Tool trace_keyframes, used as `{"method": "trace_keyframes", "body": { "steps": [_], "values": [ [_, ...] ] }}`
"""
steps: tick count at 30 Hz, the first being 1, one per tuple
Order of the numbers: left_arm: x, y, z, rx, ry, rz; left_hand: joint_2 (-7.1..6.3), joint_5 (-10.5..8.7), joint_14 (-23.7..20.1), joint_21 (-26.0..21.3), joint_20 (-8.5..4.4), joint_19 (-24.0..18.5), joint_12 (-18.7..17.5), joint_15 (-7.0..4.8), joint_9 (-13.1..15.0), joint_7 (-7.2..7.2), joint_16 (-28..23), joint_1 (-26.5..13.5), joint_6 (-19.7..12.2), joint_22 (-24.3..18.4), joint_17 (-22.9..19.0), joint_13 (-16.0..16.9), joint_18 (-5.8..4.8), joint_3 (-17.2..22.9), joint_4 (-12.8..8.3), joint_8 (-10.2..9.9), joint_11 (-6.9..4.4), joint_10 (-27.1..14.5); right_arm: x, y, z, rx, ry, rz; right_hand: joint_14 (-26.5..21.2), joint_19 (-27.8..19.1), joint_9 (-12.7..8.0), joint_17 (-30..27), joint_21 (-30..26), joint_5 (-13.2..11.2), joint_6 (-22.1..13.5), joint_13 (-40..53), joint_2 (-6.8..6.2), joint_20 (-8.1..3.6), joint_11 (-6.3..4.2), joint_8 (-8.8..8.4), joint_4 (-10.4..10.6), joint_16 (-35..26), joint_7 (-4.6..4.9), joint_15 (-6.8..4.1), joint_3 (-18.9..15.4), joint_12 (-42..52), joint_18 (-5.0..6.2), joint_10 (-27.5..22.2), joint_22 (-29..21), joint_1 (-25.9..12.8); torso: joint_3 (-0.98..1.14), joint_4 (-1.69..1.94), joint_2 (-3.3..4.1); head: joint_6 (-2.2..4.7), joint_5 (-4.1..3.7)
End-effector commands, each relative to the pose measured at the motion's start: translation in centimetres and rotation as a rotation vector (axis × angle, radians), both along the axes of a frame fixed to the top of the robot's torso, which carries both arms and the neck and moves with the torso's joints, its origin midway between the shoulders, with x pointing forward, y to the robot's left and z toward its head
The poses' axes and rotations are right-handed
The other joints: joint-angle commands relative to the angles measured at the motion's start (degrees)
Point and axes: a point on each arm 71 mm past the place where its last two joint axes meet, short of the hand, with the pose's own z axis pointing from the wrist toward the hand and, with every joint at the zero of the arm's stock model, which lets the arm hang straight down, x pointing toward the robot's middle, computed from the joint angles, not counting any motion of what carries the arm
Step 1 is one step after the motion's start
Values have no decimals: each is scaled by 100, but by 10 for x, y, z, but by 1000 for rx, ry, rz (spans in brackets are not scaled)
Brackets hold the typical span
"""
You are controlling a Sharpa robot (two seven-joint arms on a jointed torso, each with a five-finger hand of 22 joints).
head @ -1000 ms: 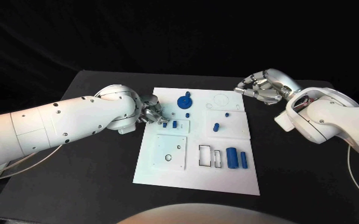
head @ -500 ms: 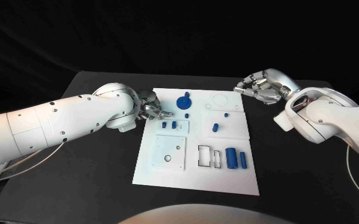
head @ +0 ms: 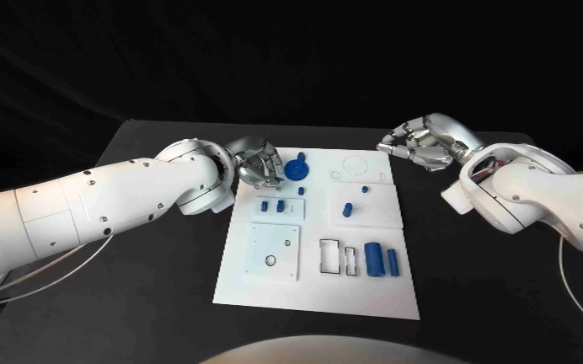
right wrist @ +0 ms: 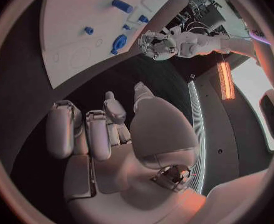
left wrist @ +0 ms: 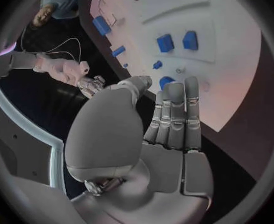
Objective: Assemble the parts on the task board
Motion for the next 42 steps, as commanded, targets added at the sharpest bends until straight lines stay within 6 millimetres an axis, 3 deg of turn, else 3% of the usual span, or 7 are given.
{"method": "trace_keyframes", "body": {
  "steps": [1,11,20,26,33,42],
  "values": [
    [-1,-14,13,-45,-221,-135,6,-3,-55,-27,41,6,-118,10,-116,-7,42,113,109,-9,-68,-124,68,-12,-68,-46,25,-58,0,1,0,2,-7,9,277,-40,-7,174,-34,26,-47,-9,47,19,9,27,0,-23,-1,-33,-45,-36,110,-38,547,-4,-1,-10,6,10,-12],
    [-2,-38,2,148,-289,-272,-18,9,-45,31,71,29,-355,49,-379,9,310,145,167,49,-156,-381,65,-156,-108,-195,75,-266,0,2,0,3,-7,12,277,-39,-8,174,-33,32,-47,-8,49,19,9,29,-2,-24,-2,-33,-48,-36,110,-38,548,6,-7,-8,11,37,-30],
    [0,-51,-8,281,-274,-332,-5,25,-61,87,105,29,-445,87,-523,14,509,165,247,101,-208,-505,66,-266,-106,-271,116,-425,-1,2,-1,3,-5,13,277,-39,-8,174,-33,32,-47,-8,49,19,9,29,-2,-24,-2,-33,-48,-36,110,-38,548,6,2,-8,9,30,-44],
    [4,-56,-12,315,-275,-337,15,42,55,155,110,56,-453,90,-603,24,756,204,274,149,-79,-560,71,-282,-100,-326,121,-420,-1,2,-1,3,-5,14,278,-36,-10,181,-32,47,-48,-13,57,19,8,32,-1,-23,-2,-33,-57,-40,109,-42,551,30,1,1,9,34,-56],
    [7,-62,-15,348,-256,-342,22,44,164,225,113,79,-465,92,-670,24,980,229,323,199,49,-613,72,-287,-85,-366,123,-407,-1,3,-1,3,-5,16,278,-36,-10,181,-32,47,-48,-13,57,19,8,32,-1,-23,-2,-33,-57,-40,109,-42,551,30,4,-16,9,26,-50],
    [9,-66,-19,379,-229,-353,81,45,369,390,104,111,-456,75,-795,-3,1414,317,458,316,313,-709,76,-217,-61,-441,98,-271,0,4,-1,4,-5,18,278,-36,-10,181,-32,47,-48,-13,57,19,8,32,-1,-23,-2,-33,-57,-40,109,-42,551,30,4,0,10,6,-63]
  ]
}}
